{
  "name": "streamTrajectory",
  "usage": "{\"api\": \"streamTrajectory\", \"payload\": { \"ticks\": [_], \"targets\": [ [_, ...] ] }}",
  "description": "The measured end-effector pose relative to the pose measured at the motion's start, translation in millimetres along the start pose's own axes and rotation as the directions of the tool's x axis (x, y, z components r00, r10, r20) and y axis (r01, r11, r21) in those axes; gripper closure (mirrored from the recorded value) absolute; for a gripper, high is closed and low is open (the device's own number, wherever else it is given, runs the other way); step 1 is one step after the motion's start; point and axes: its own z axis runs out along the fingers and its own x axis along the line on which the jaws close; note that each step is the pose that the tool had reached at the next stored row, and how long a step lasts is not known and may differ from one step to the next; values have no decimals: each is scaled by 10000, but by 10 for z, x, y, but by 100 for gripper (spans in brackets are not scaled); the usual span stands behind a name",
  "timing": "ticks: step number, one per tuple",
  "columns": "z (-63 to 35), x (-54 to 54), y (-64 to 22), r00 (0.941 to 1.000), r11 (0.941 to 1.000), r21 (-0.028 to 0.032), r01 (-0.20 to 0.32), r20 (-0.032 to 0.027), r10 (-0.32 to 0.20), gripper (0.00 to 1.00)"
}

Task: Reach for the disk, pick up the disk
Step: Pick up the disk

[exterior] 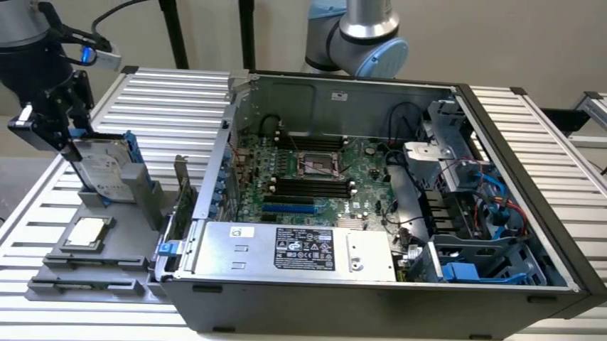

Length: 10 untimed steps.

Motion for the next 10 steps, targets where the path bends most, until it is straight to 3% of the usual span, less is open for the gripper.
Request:
{"api": "streamTrajectory", "payload": {
  "ticks": [10],
  "targets": [
    [25,0,0,10000,10000,8,44,-16,-44,46]
  ]
}}
